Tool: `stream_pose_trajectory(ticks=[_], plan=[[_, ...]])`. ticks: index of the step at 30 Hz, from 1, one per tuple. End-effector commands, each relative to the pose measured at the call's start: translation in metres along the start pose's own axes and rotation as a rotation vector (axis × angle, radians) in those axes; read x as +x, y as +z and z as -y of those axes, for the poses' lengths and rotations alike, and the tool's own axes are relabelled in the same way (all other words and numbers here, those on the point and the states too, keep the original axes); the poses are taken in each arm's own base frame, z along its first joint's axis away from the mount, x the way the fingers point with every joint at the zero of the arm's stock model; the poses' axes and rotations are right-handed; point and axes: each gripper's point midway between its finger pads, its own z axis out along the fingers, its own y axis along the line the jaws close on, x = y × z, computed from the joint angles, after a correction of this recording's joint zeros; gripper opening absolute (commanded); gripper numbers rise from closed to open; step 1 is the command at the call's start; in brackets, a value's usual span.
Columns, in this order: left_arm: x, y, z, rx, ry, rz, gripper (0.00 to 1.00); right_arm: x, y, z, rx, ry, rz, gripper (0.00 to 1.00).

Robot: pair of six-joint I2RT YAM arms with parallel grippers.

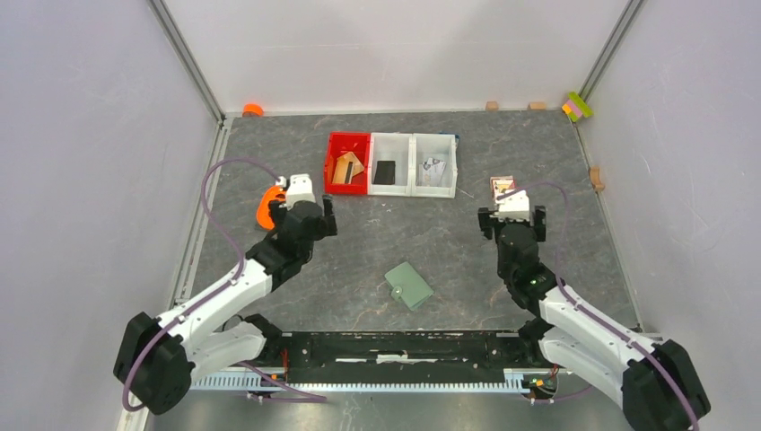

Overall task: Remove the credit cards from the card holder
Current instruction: Reset both arms

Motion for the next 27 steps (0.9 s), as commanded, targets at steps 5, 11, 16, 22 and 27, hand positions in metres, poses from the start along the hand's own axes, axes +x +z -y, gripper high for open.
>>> stream_pose_trajectory(ticks=[5, 11, 16, 22, 27], plan=[[-0.018, 0.03, -0.061, -0.214, -0.045, 0.225, 1.0, 0.015, -0.002, 0.047, 0.126, 0.064, 0.236, 0.98], [-0.023, 0.029, -0.089, -0.32, 0.018, 0.314, 1.0, 0.047, -0.005, 0.065, 0.215, 0.038, 0.207, 0.98], [0.001, 0.036, -0.109, -0.338, 0.025, 0.355, 1.0, 0.055, -0.001, 0.061, 0.192, 0.036, 0.208, 0.98], [0.001, 0.053, -0.11, -0.219, 0.041, 0.374, 1.0, 0.06, -0.001, 0.063, 0.2, -0.005, 0.202, 0.92], [-0.006, 0.081, -0.092, -0.068, 0.08, 0.338, 1.0, 0.067, -0.008, 0.085, 0.308, 0.076, 0.202, 0.94]])
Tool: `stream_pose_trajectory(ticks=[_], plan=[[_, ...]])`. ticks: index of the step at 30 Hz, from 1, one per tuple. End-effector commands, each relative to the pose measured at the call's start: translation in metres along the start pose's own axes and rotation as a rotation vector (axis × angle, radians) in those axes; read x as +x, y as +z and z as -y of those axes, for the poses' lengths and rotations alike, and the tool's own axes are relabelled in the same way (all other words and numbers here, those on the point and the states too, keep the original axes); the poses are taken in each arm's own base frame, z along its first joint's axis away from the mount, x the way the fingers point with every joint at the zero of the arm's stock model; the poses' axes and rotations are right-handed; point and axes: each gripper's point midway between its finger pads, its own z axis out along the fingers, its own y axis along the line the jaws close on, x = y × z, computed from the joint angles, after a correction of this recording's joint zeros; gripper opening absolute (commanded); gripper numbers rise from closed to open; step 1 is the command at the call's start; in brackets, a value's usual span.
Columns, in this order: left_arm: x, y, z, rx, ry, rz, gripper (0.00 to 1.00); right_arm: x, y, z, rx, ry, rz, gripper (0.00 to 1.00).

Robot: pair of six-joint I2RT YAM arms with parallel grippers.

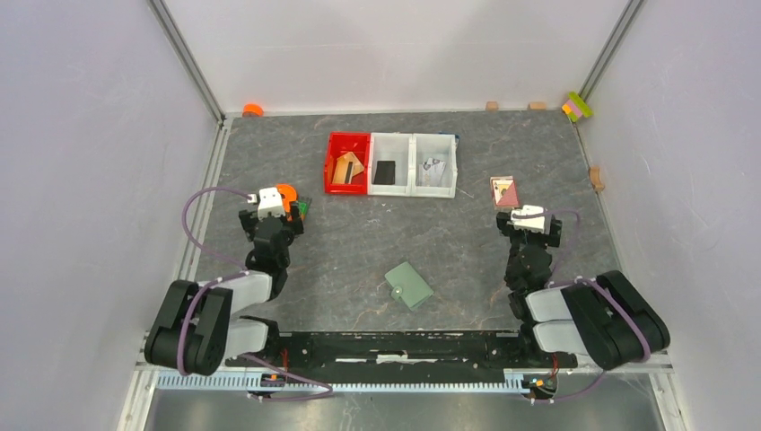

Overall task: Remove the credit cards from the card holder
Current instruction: Reset both arms

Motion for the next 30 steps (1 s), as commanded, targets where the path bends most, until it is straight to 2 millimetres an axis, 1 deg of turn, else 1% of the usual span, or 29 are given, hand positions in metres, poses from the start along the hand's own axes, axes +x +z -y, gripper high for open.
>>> stream_pose_trajectory(ticks=[1, 2, 3, 4, 5, 6, 7, 8, 9, 10, 12, 13, 14, 19, 20, 21, 30], plan=[[-0.034, 0.023, 0.037, 0.217, -0.004, 0.108, 1.0, 0.027, -0.038, 0.042, 0.108, 0.052, 0.0, 0.93], [-0.026, 0.027, 0.038, 0.221, 0.001, 0.107, 1.0, 0.028, -0.039, 0.041, 0.09, 0.059, 0.001, 0.91], [-0.023, 0.03, 0.039, 0.224, -0.002, 0.121, 1.0, 0.03, -0.037, 0.037, 0.075, 0.062, -0.009, 0.91], [-0.019, 0.03, 0.04, 0.232, -0.001, 0.119, 1.0, 0.035, -0.036, 0.032, 0.046, 0.053, -0.023, 0.93], [-0.018, 0.031, 0.04, 0.234, -0.001, 0.121, 1.0, 0.038, -0.034, 0.028, 0.024, 0.052, -0.034, 0.95], [-0.017, 0.03, 0.04, 0.233, 0.0, 0.114, 1.0, 0.036, -0.031, 0.025, -0.006, 0.043, -0.02, 0.97], [-0.017, 0.031, 0.04, 0.23, 0.0, 0.111, 1.0, 0.03, -0.028, 0.024, -0.007, 0.042, 0.004, 0.97], [-0.017, 0.031, 0.039, 0.224, -0.005, 0.115, 1.0, 0.032, -0.027, 0.018, -0.036, 0.036, -0.007, 0.96], [-0.017, 0.031, 0.038, 0.221, -0.006, 0.119, 1.0, 0.041, -0.025, 0.01, -0.067, 0.016, -0.05, 0.95], [-0.017, 0.031, 0.038, 0.219, -0.006, 0.117, 1.0, 0.044, -0.02, 0.006, -0.077, 0.004, -0.067, 0.94], [-0.017, 0.033, 0.031, 0.173, -0.026, 0.111, 1.0, 0.042, -0.017, 0.006, -0.084, 0.015, -0.056, 0.98], [-0.017, 0.037, 0.025, 0.13, -0.033, 0.098, 1.0, 0.044, -0.016, 0.005, -0.086, 0.014, -0.068, 0.98], [-0.016, 0.037, 0.024, 0.124, -0.033, 0.095, 1.0, 0.045, -0.015, 0.004, -0.09, 0.015, -0.074, 0.98], [-0.017, 0.037, 0.023, 0.121, -0.034, 0.099, 1.0, 0.044, -0.016, 0.005, -0.089, 0.018, -0.065, 0.98], [-0.017, 0.037, 0.024, 0.122, -0.056, 0.1, 1.0, 0.041, -0.016, -0.005, -0.143, 0.02, -0.052, 0.98], [-0.017, 0.037, 0.024, 0.121, -0.057, 0.099, 1.0, 0.043, -0.016, 0.005, -0.089, 0.019, -0.064, 0.98], [-0.017, 0.037, 0.024, 0.123, -0.057, 0.098, 1.0, 0.043, -0.016, 0.005, -0.088, 0.018, -0.065, 0.98]])
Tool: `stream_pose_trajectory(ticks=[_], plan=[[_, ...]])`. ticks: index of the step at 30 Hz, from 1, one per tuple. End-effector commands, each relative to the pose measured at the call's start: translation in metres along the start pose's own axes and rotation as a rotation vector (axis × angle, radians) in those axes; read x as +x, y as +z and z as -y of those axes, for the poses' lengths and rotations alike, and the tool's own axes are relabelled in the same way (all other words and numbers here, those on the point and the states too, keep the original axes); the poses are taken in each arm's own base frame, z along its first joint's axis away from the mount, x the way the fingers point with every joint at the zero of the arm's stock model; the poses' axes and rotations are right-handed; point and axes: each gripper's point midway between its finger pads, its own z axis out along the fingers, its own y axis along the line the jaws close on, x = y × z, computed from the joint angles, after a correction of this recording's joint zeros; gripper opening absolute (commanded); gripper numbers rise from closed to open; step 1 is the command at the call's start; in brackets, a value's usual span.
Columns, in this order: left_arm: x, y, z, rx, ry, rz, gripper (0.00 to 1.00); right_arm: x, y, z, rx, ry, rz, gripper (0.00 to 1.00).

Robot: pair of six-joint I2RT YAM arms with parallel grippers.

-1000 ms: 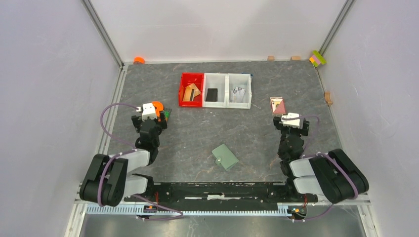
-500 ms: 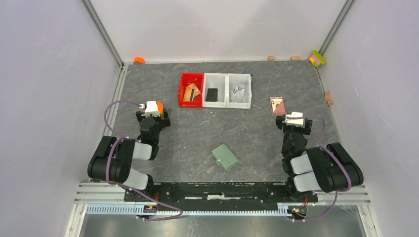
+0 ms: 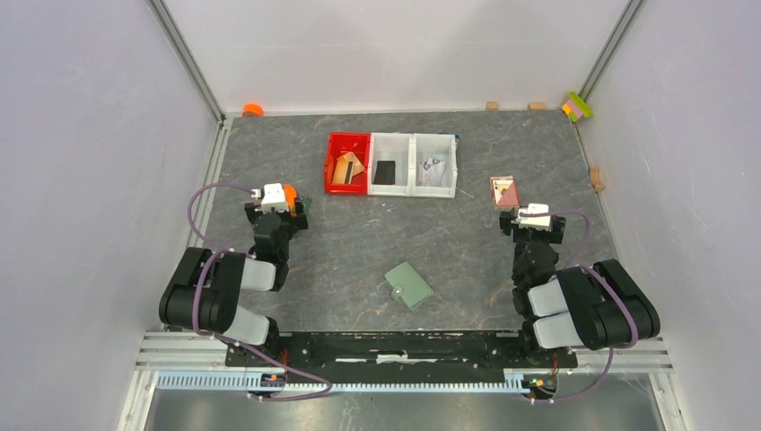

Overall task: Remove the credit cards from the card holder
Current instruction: Reset both arms

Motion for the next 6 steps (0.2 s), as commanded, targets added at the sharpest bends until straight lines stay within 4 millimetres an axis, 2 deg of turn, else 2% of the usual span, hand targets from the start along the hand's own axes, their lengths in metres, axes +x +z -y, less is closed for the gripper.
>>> stream_pose_trajectory(ticks=[1, 6], plan=[[-0.0221, 0.0063, -0.0026, -0.024, -0.038, 0.074, 1.0, 0.027, -0.0295, 0.0074, -0.016, -0.021, -0.057, 0.98], [-0.0228, 0.0063, -0.003, -0.025, -0.038, 0.076, 1.0, 0.0267, -0.0294, 0.0069, -0.018, -0.02, -0.056, 0.98]])
